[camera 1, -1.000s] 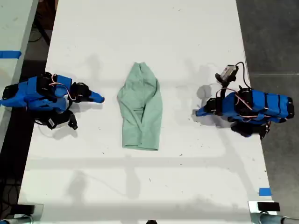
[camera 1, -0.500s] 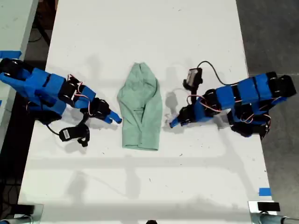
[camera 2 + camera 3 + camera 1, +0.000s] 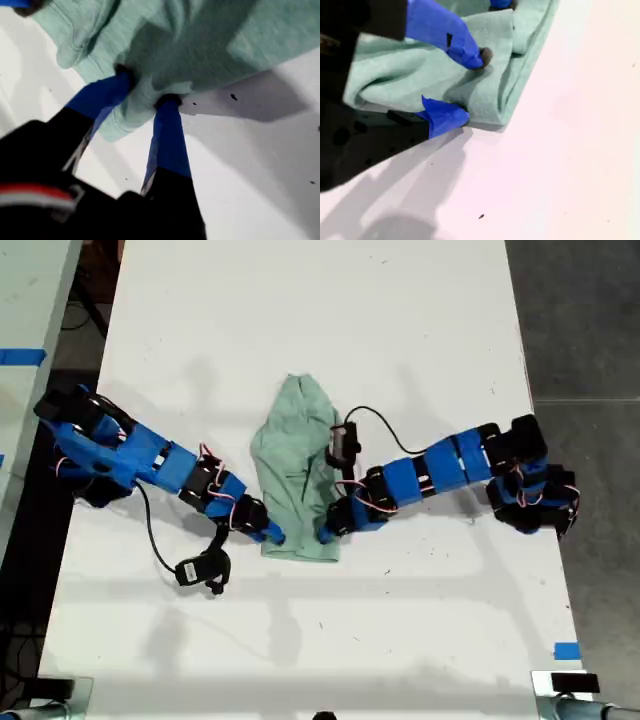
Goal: Fold t shirt
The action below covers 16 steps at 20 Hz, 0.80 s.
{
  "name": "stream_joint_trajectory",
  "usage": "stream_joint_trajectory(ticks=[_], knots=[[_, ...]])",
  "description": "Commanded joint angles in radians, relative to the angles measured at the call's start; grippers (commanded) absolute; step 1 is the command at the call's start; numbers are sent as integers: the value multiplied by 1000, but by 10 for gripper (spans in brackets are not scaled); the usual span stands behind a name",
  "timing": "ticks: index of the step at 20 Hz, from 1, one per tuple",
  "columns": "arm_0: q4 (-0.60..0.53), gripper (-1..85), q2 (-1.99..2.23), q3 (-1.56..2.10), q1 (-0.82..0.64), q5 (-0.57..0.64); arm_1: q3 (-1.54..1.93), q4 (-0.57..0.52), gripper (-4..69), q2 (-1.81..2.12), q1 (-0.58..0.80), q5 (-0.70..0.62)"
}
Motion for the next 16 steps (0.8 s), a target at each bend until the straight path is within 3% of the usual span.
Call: stream_joint_trajectory(ticks=[1,5,9,10,13,16], knots=[[-20,-1,-109,-167,9,103,-132,72,-5,-11,-44,-14],[100,-1,-167,-417,84,155,-198,74,-5,-12,-129,34],[218,-1,-179,-560,133,120,-265,74,-5,41,-160,41],[247,-1,-147,-566,117,141,-295,95,-5,64,-137,18],[471,-1,-35,-575,-5,186,-278,95,-12,167,-15,-54],[601,-1,132,-566,-196,264,-239,81,-12,284,152,-124]])
